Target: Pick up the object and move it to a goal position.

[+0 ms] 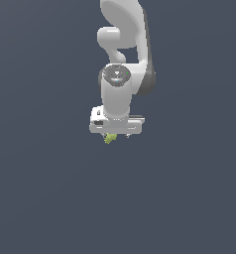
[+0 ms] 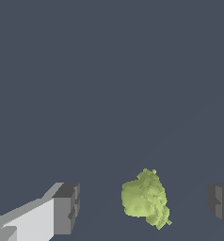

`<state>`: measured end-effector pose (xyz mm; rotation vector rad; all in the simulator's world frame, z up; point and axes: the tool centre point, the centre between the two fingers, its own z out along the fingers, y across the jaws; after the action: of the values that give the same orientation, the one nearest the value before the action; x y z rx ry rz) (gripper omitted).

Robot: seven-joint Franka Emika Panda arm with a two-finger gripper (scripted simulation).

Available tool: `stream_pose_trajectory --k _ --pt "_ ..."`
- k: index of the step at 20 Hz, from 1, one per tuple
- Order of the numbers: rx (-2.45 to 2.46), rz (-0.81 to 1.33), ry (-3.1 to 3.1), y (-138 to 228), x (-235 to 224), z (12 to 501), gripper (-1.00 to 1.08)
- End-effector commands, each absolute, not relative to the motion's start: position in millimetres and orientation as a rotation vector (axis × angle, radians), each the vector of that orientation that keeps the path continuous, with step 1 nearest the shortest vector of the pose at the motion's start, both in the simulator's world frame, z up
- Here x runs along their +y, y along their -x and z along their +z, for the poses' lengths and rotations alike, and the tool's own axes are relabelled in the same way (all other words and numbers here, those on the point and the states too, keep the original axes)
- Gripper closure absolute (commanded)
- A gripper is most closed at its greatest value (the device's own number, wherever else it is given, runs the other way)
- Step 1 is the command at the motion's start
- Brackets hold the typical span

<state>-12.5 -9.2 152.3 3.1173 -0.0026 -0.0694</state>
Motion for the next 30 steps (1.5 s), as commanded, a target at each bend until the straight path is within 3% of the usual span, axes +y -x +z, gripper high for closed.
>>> stream_pose_trajectory --k 1,18,30 --pt "-0.003 -0.069 -3.117 12.5 -9.2 152.3 -0.92" --pt "-0.010 -0.049 -3.100 14.2 -28.4 157.0 -0.92" --pt "0.217 -0.023 -3.121 57.6 -36.8 114.0 -0.92"
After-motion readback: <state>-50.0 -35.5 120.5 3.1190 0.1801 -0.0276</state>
